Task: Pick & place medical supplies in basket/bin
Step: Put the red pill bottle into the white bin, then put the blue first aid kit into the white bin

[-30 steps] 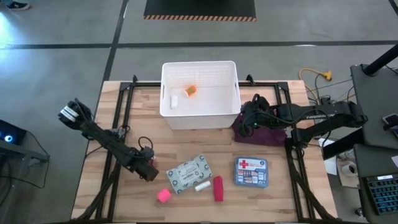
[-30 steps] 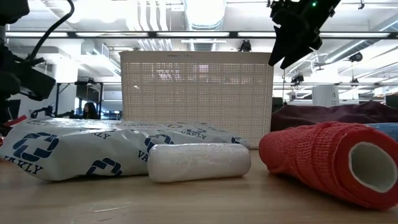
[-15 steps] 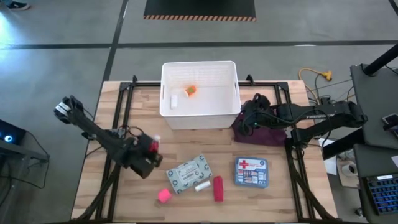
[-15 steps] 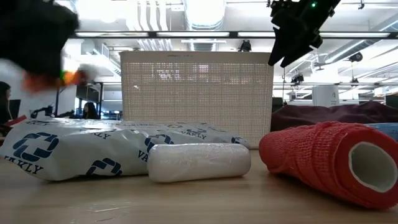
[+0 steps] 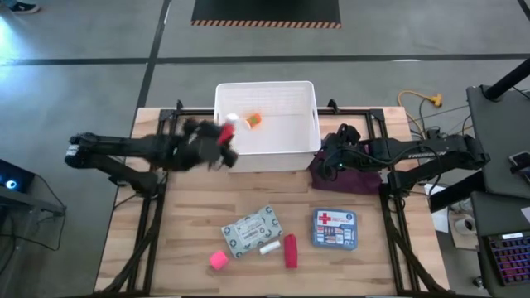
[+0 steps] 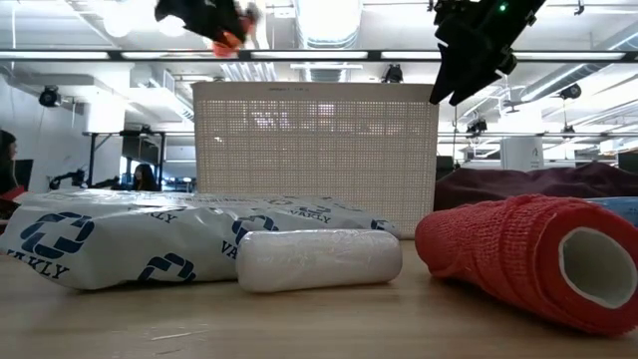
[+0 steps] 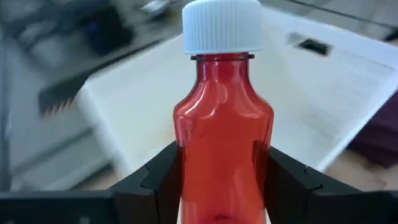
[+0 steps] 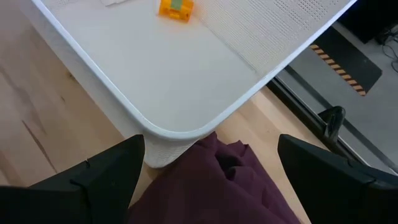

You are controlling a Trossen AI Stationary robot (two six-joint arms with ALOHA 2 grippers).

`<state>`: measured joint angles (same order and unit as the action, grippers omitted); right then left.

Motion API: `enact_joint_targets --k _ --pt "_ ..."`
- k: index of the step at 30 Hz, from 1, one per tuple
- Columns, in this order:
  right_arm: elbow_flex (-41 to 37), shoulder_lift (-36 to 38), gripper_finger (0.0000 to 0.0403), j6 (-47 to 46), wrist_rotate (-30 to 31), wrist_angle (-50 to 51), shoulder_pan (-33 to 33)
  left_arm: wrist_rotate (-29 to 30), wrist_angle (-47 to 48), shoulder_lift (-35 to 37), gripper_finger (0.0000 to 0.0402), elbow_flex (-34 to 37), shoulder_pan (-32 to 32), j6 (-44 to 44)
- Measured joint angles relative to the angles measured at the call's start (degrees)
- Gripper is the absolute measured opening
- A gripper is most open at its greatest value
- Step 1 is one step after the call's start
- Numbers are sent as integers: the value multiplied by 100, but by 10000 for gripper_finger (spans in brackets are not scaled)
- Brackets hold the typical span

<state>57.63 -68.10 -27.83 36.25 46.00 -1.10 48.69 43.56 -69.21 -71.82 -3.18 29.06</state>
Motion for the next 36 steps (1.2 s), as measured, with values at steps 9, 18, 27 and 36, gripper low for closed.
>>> enact_joint_targets --k 9,18,27,36 --pt "2 0 359 -223 -6 4 -2 -2831 -1849 -70 227 769 2160 -1362" --pt "11 -6 359 -524 -1047 -39 -242 -3450 -1705 -13 313 637 1588 -1460" --pt "-191 -438 359 -982 -3345 692 -859 -2978 -857 170 315 238 -341 -416" --pt "-999 -141 328 -2246 -4302 1343 -2129 -3026 -1227 -114 310 844 -1217 642"
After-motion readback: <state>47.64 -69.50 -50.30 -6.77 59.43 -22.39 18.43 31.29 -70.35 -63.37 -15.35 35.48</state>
